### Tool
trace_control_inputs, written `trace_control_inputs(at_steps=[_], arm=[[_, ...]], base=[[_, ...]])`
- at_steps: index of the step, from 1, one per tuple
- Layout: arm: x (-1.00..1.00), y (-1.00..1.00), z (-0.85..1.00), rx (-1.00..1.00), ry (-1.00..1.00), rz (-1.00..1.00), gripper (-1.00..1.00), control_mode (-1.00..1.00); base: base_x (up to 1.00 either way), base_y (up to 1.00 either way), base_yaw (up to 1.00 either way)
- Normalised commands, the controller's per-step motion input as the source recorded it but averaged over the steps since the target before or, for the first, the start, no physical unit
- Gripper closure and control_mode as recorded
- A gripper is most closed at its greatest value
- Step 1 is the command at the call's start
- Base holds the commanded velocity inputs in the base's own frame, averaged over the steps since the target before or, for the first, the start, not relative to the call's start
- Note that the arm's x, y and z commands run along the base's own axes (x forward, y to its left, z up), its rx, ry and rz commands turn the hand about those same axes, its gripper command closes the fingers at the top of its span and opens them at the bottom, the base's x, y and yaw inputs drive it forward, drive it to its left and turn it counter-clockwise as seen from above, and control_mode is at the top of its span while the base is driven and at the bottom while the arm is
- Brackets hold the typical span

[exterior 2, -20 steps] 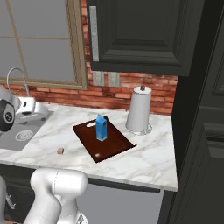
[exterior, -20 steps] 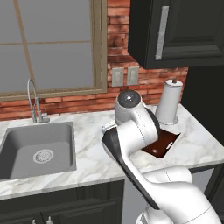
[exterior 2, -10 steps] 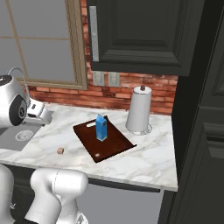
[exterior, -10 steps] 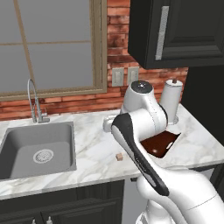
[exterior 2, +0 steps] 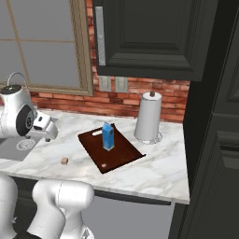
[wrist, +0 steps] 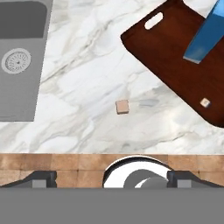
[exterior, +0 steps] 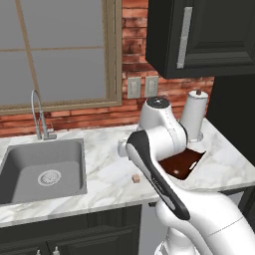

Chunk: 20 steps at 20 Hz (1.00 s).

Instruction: Take out the milk from the fridge and place it on the tray on the counter. Then take the sugar cube near the tray and place it in the tray.

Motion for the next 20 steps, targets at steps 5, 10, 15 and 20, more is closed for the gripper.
trace_control_inputs(at_steps=[5, 10, 15, 20], arm=[[0.03, -0.16, -0.35, 0.00, 0.12, 0.00, -1.00, -1.00], [0.05, -0.20, -0.45, 0.00, 0.13, 0.00, -1.00, -1.00], [0.11, -0.11, -0.40, 0.00, 0.05, 0.00, -1.00, -1.00], [0.25, -0.01, -0.39, 0.00, 0.00, 0.00, -1.00, -1.00]], base=[[0.00, 0.00, 0.00], [0.00, 0.00, 0.00], [0.00, 0.00, 0.00], [0.00, 0.00, 0.00]])
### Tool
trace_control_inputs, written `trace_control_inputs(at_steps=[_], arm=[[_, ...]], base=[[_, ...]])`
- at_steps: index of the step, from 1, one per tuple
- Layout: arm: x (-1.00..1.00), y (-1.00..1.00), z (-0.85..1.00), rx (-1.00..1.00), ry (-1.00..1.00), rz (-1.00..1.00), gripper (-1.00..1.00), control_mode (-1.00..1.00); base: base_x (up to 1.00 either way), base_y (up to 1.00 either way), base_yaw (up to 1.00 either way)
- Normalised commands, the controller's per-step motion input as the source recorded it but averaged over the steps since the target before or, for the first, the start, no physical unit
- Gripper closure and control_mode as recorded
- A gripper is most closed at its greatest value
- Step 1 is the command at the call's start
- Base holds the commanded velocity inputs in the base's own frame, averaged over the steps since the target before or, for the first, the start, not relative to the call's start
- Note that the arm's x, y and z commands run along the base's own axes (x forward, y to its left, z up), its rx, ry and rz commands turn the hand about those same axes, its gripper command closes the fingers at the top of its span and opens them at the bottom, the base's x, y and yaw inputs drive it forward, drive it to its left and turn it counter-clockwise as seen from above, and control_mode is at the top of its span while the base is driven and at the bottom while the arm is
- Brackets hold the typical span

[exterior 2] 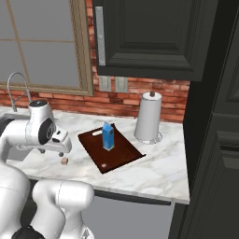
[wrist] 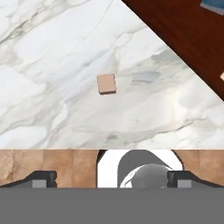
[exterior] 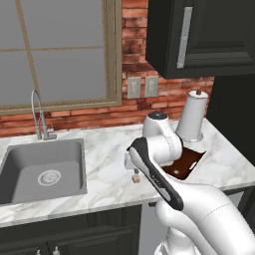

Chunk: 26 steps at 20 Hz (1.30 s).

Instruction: Take out the milk from the fridge and place it on the tray on the counter. Then take the sugar cube near the tray and place it in the tray.

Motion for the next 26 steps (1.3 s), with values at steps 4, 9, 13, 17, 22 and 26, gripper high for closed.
trace_control_inputs(at_steps=[4, 9, 13, 17, 22, 26], arm=[[0.25, 0.00, -0.38, 0.00, 0.00, 0.00, -1.00, -1.00], [0.26, 0.00, -0.36, 0.00, 0.00, 0.00, -1.00, -1.00], [0.26, 0.00, -0.30, 0.00, 0.00, 0.00, -1.00, -1.00], [0.24, 0.08, -0.21, 0.00, 0.00, 0.00, -1.00, -1.00], [0.25, 0.03, -0.21, 0.00, 0.00, 0.00, -1.00, -1.00], [0.18, 0.09, -0.20, 0.00, 0.00, 0.00, -1.00, -1.00]], base=[[0.00, 0.00, 0.00], [0.00, 0.00, 0.00], [0.00, 0.00, 0.00], [0.00, 0.00, 0.00], [0.00, 0.00, 0.00], [0.00, 0.00, 0.00]])
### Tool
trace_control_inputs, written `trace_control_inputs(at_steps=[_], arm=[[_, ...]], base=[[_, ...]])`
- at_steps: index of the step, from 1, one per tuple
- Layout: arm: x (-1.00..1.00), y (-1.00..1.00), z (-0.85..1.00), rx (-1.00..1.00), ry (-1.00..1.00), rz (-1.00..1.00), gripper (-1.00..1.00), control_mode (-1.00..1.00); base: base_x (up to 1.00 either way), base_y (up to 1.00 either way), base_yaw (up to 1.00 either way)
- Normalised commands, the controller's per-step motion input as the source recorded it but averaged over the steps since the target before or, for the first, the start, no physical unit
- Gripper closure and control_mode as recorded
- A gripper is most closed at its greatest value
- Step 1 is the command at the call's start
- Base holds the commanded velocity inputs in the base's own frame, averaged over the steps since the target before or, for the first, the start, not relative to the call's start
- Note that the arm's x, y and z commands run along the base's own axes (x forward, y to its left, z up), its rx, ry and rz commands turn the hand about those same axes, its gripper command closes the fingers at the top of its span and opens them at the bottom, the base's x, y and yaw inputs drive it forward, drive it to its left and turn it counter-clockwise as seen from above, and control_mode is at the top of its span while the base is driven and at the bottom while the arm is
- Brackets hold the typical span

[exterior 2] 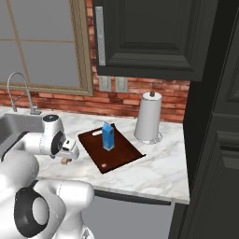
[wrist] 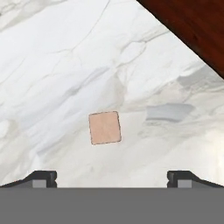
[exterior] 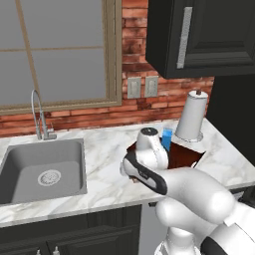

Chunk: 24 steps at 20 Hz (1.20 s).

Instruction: Take out the milk from the fridge and place it on the tray on the counter. Then take the sugar cube near the tray and place it in the tray.

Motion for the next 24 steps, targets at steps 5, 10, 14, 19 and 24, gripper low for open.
trace_control_inputs(at_steps=[5, 10, 14, 19, 24], arm=[[0.08, 0.09, -0.08, 0.00, 0.01, 0.00, -1.00, -1.00], [0.15, 0.00, -0.05, 0.00, 0.06, 0.00, -1.00, -1.00], [0.18, 0.00, -0.17, 0.00, 0.04, 0.00, -1.00, -1.00], [0.09, 0.00, -0.17, 0.00, 0.00, 0.00, -1.00, -1.00], [0.02, 0.01, -0.13, 0.00, 0.00, 0.00, -1.00, -1.00]], base=[[0.00, 0.00, 0.00], [0.00, 0.00, 0.00], [0.00, 0.00, 0.00], [0.00, 0.00, 0.00], [0.00, 0.00, 0.00]])
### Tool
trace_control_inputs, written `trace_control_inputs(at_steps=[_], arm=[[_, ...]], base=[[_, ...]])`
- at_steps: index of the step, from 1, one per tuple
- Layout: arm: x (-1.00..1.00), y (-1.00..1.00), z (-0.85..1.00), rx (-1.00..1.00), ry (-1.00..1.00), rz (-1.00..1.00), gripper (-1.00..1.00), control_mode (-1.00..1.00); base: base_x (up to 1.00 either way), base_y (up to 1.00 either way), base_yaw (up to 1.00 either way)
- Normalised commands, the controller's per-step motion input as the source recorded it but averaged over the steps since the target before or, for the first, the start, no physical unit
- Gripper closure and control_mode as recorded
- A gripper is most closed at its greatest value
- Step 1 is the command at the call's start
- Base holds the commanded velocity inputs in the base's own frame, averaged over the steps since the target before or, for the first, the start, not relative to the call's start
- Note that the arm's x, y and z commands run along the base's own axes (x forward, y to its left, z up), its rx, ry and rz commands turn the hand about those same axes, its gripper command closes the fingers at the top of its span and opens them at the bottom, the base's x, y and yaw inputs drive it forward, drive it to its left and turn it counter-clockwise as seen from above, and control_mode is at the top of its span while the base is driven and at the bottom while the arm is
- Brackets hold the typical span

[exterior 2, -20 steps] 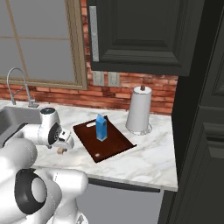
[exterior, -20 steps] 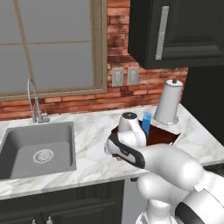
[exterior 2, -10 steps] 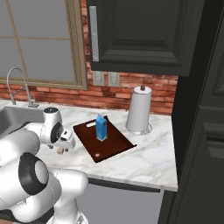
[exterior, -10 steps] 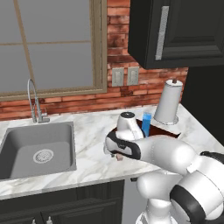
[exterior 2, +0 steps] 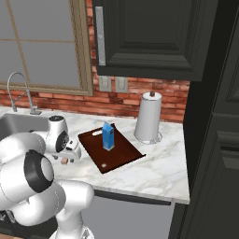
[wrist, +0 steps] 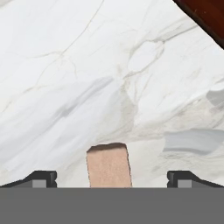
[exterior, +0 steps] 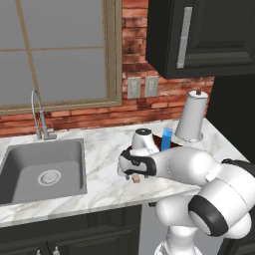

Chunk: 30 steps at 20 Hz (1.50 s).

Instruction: Take out the milk from the fridge and place it on the tray on the counter. Then take the sugar cube near the tray and place it in the tray.

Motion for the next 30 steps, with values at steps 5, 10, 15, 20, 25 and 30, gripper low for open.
trace_control_inputs(at_steps=[5, 10, 15, 20, 25, 30], arm=[[0.00, 0.00, -0.06, 0.00, 0.00, 0.00, -1.00, -1.00], [0.00, 0.00, -0.06, 0.00, 0.00, 0.00, -1.00, -1.00], [0.00, 0.00, -0.13, 0.00, 0.00, 0.00, -1.00, -1.00], [0.00, 0.00, -0.11, 0.00, 0.00, 0.00, -1.00, -1.00], [0.00, 0.07, -0.07, 0.00, 0.00, 0.00, 1.00, -1.00], [0.00, 0.00, 0.00, 0.00, -0.08, 0.00, 1.00, -1.00]], base=[[0.00, 0.00, 0.00], [0.00, 0.00, 0.00], [0.00, 0.00, 0.00], [0.00, 0.00, 0.00], [0.00, 0.00, 0.00], [0.00, 0.00, 0.00]])
